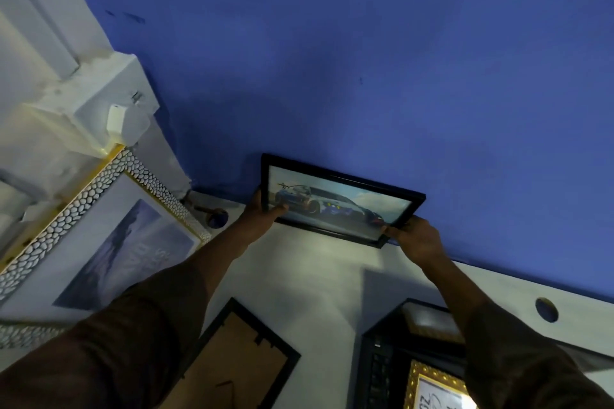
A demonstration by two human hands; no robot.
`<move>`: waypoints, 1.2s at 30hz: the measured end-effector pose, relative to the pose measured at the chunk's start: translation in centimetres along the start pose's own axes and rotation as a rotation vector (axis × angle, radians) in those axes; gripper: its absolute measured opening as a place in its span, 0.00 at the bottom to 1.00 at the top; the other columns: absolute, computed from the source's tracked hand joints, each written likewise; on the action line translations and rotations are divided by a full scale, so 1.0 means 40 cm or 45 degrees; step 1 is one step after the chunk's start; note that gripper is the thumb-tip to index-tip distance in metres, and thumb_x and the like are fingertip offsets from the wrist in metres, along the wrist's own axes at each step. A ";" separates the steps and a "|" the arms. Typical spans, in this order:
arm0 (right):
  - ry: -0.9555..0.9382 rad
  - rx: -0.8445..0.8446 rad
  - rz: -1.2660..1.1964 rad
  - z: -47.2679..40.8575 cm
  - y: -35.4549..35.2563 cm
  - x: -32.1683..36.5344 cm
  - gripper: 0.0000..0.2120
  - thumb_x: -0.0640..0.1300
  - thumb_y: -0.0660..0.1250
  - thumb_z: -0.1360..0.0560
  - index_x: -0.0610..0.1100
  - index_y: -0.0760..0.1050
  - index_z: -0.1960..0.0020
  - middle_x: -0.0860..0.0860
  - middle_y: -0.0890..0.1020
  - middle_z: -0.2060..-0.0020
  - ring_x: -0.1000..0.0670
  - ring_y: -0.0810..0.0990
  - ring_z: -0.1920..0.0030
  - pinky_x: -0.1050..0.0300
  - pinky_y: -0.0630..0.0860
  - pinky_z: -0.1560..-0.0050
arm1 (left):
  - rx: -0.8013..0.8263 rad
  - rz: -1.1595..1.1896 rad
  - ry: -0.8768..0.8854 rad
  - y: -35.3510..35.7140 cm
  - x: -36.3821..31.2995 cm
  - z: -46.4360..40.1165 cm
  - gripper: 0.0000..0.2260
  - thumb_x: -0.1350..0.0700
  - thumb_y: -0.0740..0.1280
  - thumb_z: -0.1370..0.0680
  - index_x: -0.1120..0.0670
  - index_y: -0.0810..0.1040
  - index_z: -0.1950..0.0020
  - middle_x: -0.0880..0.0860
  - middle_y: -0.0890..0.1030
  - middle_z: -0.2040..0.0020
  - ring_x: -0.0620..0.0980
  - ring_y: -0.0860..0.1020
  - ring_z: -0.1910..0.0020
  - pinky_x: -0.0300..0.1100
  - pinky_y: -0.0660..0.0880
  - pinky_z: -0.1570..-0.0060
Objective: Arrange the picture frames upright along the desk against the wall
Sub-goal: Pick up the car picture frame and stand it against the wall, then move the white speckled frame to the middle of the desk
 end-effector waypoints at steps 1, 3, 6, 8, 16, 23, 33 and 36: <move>0.022 -0.005 0.009 0.001 -0.002 -0.005 0.25 0.55 0.72 0.25 0.39 0.77 0.36 0.41 0.83 0.40 0.39 0.80 0.40 0.52 0.75 0.47 | -0.026 0.010 -0.015 -0.004 0.003 0.000 0.39 0.45 0.70 0.25 0.46 0.52 0.19 0.49 0.67 0.26 0.54 0.67 0.27 0.49 0.66 0.32; 0.089 -0.019 0.020 0.005 -0.010 -0.021 0.26 0.56 0.73 0.26 0.37 0.76 0.38 0.39 0.82 0.42 0.39 0.79 0.45 0.52 0.74 0.49 | -0.116 0.012 -0.072 -0.018 0.025 -0.005 0.47 0.38 0.70 0.30 0.48 0.50 0.18 0.53 0.62 0.22 0.57 0.65 0.25 0.55 0.65 0.27; 0.126 -0.029 0.065 0.014 -0.023 -0.038 0.27 0.58 0.72 0.26 0.36 0.75 0.41 0.38 0.82 0.43 0.41 0.78 0.48 0.53 0.71 0.54 | -0.169 0.068 -0.136 -0.018 0.039 0.016 0.53 0.34 0.71 0.35 0.50 0.48 0.18 0.56 0.58 0.20 0.59 0.64 0.25 0.57 0.63 0.26; 0.096 -0.009 0.133 0.033 -0.032 -0.035 0.28 0.58 0.71 0.25 0.36 0.74 0.38 0.38 0.81 0.40 0.39 0.78 0.42 0.52 0.73 0.50 | -0.178 0.045 -0.158 -0.008 0.045 0.050 0.48 0.39 0.70 0.27 0.51 0.45 0.18 0.57 0.56 0.20 0.60 0.62 0.24 0.56 0.62 0.26; -0.200 0.033 0.134 0.169 -0.086 0.052 0.32 0.55 0.71 0.24 0.40 0.69 0.27 0.41 0.78 0.33 0.41 0.77 0.34 0.56 0.72 0.39 | -0.310 0.140 -0.307 0.006 0.157 0.230 0.42 0.43 0.70 0.24 0.54 0.50 0.19 0.58 0.60 0.21 0.59 0.66 0.27 0.49 0.65 0.30; -0.612 0.123 0.184 0.357 -0.069 0.202 0.26 0.55 0.71 0.24 0.46 0.73 0.30 0.44 0.83 0.41 0.41 0.80 0.39 0.51 0.76 0.40 | -0.468 0.372 -0.306 0.028 0.286 0.521 0.37 0.53 0.70 0.22 0.59 0.53 0.20 0.59 0.67 0.26 0.54 0.70 0.32 0.30 0.69 0.41; -0.872 0.450 0.177 0.584 0.145 0.306 0.29 0.56 0.70 0.24 0.45 0.70 0.27 0.47 0.80 0.37 0.48 0.78 0.41 0.56 0.71 0.46 | -0.731 0.435 -0.374 -0.102 0.433 0.887 0.39 0.42 0.68 0.22 0.54 0.51 0.19 0.58 0.62 0.21 0.57 0.68 0.27 0.46 0.66 0.35; -0.893 0.533 0.138 0.617 0.203 0.346 0.29 0.57 0.70 0.24 0.48 0.69 0.26 0.48 0.79 0.35 0.47 0.78 0.39 0.55 0.73 0.43 | -0.837 0.407 -0.314 -0.173 0.437 0.939 0.37 0.43 0.67 0.21 0.54 0.53 0.20 0.58 0.61 0.21 0.58 0.66 0.26 0.47 0.64 0.32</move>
Point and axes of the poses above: each hand's wrist, its own z-axis away from the middle knuckle, its own y-axis out of the palm, x = y × z, the point moved 10 cm from there along -z, towards the middle knuckle
